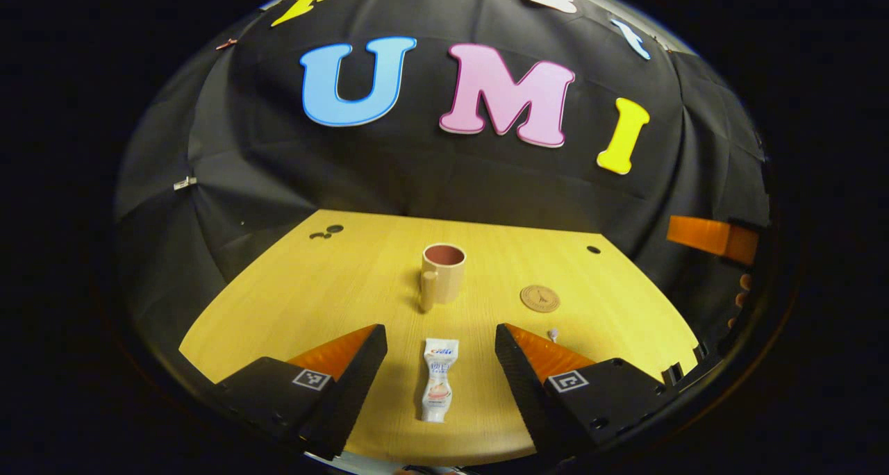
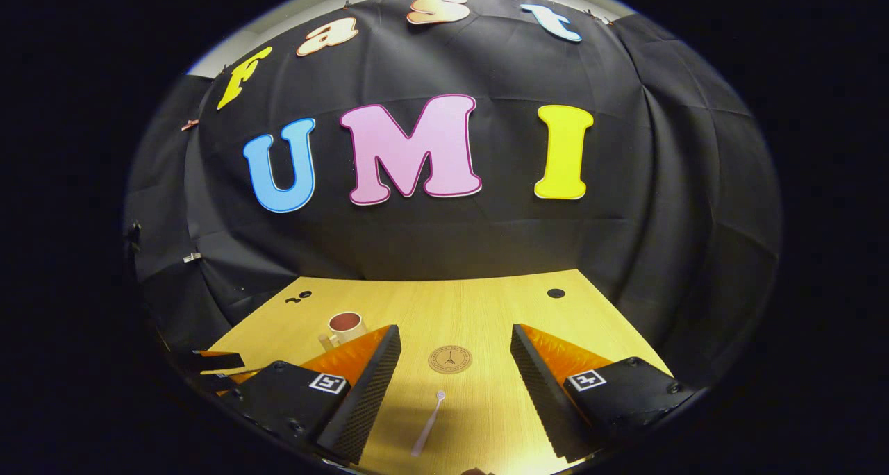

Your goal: Put the toothbrush and toothpaste on the desktop into the cup, then pick up the cup and place it on the coaster on the desktop.

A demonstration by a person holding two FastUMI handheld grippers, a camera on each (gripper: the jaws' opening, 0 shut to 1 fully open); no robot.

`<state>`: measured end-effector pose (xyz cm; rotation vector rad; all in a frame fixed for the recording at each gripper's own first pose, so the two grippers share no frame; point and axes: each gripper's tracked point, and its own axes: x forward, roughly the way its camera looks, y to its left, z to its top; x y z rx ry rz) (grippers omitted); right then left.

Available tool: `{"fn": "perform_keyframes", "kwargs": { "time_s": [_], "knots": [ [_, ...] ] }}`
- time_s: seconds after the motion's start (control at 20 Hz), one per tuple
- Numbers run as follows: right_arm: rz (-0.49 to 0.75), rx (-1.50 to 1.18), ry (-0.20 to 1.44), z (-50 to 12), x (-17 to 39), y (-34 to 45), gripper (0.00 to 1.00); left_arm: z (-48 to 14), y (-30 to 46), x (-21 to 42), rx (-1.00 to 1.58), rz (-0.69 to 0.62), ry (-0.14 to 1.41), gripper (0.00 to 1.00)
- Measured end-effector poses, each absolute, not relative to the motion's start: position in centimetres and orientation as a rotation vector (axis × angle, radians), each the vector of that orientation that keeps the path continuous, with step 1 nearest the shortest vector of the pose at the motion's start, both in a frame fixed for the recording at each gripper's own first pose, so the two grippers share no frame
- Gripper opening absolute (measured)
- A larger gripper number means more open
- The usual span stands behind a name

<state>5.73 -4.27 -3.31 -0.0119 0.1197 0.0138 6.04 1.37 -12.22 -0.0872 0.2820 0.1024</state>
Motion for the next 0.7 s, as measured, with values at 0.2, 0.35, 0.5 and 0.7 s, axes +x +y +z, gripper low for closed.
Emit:
{"fn": "perform_keyframes", "kwargs": {
  "time_s": [0.2,0.35,0.5,0.7],
  "knots": [
    [0.035,-0.004,0.147,-3.9,7.3,-5.1,0.98,-15.8,1.8,7.4,-0.056,0.130,0.354,0.98],
    [0.045,0.011,0.176,-4.9,8.5,-5.6,0.98,-18.0,2.2,8.5,-0.043,0.164,0.407,0.97],
    [0.053,0.014,0.214,-6.2,9.4,-6.1,0.98,-20.4,2.0,9.7,-0.042,0.160,0.475,0.98],
    [0.068,0.025,0.261,-7.4,10.0,-6.0,0.98,-23.4,2.7,11.0,-0.037,0.177,0.575,0.98]
  ]
}}
